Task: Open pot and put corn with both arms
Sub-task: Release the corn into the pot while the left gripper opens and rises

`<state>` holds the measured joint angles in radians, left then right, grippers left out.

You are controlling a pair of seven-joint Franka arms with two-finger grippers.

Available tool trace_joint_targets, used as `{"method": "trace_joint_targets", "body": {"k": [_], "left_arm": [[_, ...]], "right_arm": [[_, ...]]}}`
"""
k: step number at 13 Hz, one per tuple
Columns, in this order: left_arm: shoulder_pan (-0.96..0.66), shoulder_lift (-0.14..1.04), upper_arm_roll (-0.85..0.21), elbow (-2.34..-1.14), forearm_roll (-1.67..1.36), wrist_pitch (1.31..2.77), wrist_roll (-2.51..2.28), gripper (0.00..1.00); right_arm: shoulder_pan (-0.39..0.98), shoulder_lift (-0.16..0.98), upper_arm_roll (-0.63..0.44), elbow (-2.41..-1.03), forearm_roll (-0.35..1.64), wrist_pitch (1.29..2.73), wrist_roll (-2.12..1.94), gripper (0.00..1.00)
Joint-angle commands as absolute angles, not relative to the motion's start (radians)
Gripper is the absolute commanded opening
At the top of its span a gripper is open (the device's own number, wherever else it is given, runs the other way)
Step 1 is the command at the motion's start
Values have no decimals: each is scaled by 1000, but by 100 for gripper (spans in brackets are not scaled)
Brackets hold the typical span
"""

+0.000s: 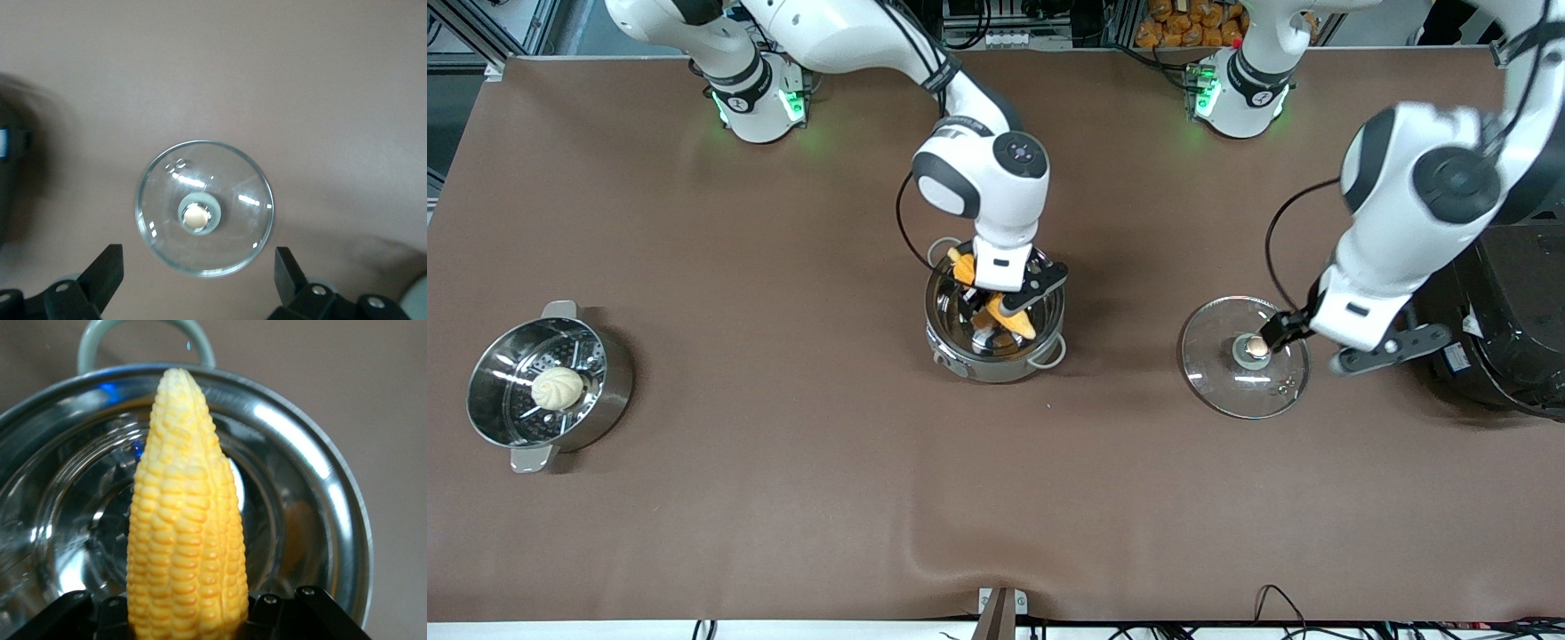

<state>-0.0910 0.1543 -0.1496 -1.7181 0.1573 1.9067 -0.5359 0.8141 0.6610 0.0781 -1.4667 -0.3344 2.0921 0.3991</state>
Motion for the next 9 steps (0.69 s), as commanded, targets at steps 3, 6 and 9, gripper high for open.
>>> {"method": "trace_joint_targets", "body": {"k": [3,6,9], "left_arm": [[-81,94,-201,-1577,147,1753,-525,100],[-78,49,-196,-1574,83,1700,-491,100],[-45,18,-184,-1565,37,1680,-483,100]], "right_arm": [[844,663,66,-1439,-356,2056,462,100],[838,650,64,-1433,-350,2056,460,100],[824,629,63,-1399,-339,2005,457,100]]}}
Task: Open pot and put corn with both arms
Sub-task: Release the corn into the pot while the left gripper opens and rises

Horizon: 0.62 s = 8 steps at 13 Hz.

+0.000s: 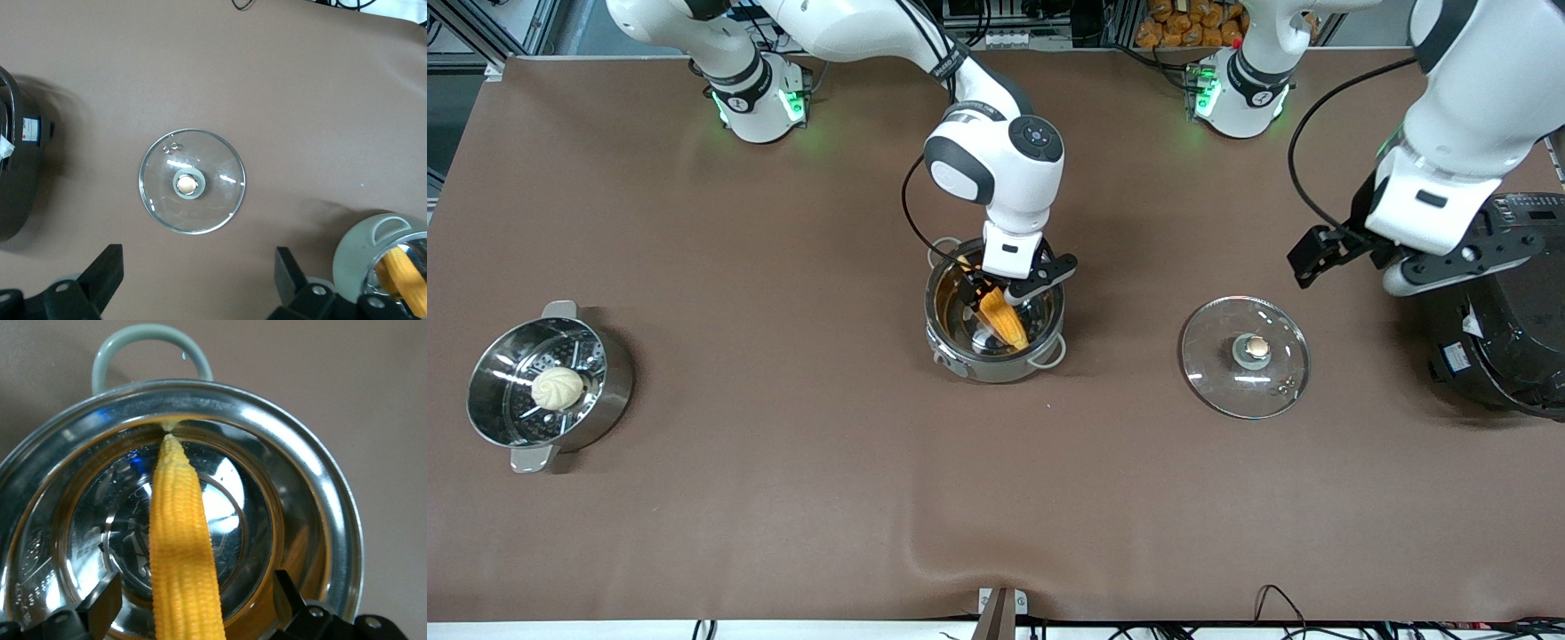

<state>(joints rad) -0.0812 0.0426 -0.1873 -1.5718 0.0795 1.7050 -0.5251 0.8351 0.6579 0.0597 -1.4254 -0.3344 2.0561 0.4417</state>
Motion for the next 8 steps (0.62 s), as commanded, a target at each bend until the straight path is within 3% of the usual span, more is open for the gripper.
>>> {"method": "trace_joint_targets", "body": {"k": [1,8], "left_arm": [[-31,18,-184,-1562,35,1668,-466,100],[-31,-3,-141,-1575,-23,1651,-350,100]], "right_arm": [[801,608,64,-1384,-331,1964,454,100],[542,480,66,-1397,-219,1798,417,100]]}}
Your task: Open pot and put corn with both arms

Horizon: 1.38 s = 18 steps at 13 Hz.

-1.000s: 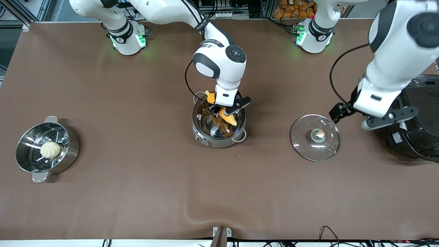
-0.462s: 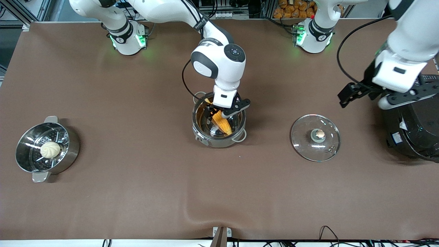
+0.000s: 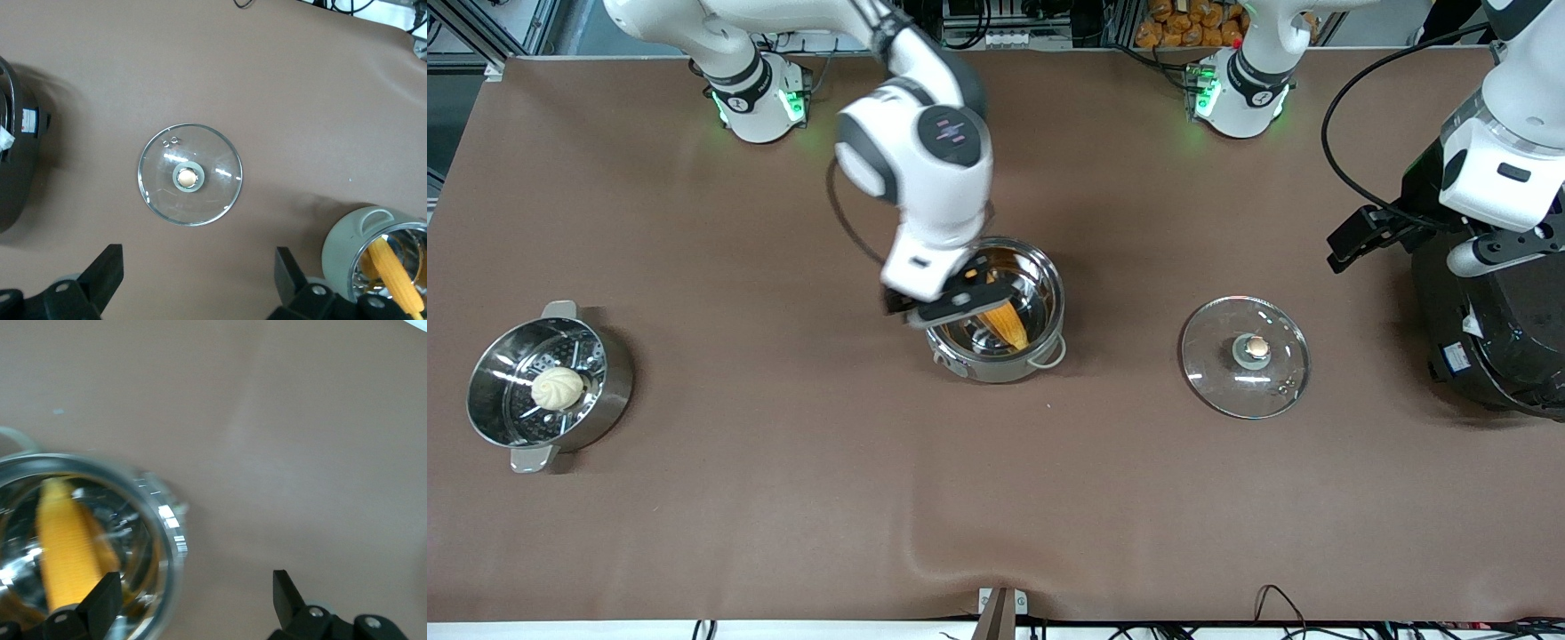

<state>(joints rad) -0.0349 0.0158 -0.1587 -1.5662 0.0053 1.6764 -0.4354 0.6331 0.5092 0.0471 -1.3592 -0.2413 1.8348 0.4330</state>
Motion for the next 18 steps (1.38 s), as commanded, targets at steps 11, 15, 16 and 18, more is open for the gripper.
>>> {"method": "trace_joint_targets", "body": {"k": [11,15,16,18], "left_arm": [[-32,-43,-51,-1608,1,1579,-124,100],[-38,-41,-51,-1597,23,1568,-123,100],[-37,-40,-52,-1592,23,1566,-121,100],[-38,-37,-52,-1583,20,1566,-133,100]], "right_arm": [[91,200,66,-1548,-42,1672,38,100],[19,33,83,-1577,0,1548,35,100],[5,11,84,-1575,0,1517,35,100],[-5,-3,80,-1565,-14,1479,23,100]]}}
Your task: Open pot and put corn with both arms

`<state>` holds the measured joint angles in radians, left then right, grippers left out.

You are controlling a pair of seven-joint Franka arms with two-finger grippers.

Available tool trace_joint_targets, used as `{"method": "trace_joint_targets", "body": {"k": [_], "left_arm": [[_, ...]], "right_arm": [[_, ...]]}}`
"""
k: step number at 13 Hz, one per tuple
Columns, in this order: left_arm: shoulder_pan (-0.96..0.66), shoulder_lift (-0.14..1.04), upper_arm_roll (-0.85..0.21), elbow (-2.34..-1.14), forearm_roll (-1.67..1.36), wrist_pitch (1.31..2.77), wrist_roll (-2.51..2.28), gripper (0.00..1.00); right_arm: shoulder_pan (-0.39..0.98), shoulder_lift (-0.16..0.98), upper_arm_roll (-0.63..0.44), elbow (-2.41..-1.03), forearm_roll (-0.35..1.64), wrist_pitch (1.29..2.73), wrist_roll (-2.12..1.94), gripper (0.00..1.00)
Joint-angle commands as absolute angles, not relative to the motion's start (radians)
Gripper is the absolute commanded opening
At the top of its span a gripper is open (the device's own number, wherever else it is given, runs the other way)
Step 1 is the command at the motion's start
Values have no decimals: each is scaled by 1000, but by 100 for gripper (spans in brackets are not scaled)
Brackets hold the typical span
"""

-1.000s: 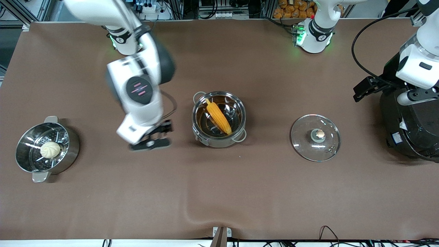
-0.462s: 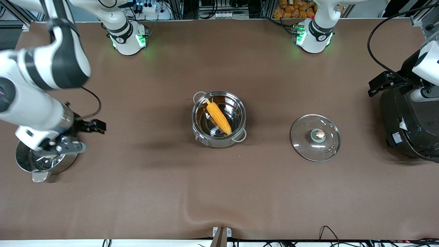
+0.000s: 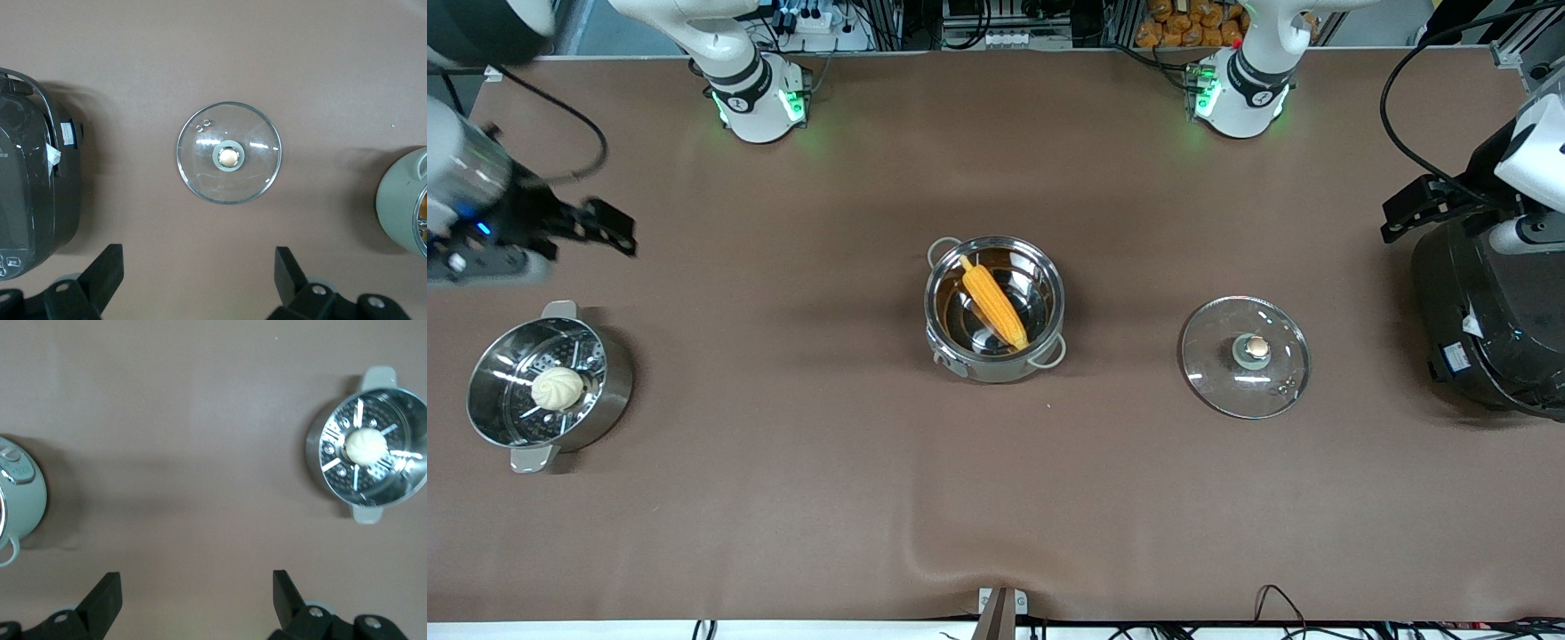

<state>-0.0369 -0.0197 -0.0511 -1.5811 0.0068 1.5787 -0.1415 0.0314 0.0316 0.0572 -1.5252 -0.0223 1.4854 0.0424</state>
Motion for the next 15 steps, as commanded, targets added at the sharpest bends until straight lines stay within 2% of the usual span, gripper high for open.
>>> {"method": "trace_joint_targets", "body": {"k": [1,4,15], "left_arm": [[-41,-35,-52,-1582,15,1568,-138,100],[-43,-29,-54,-1580,17,1568,-138,100],[-58,-29,-51,-1571,20,1568,-140,100]], "right_arm": [[-11,-3,78,-1562,-15,1479,-23,100],[-52,-3,78,-1548,2,1497,-101,100],[-54,5,72,-1551,6,1519,-86,100]]}}
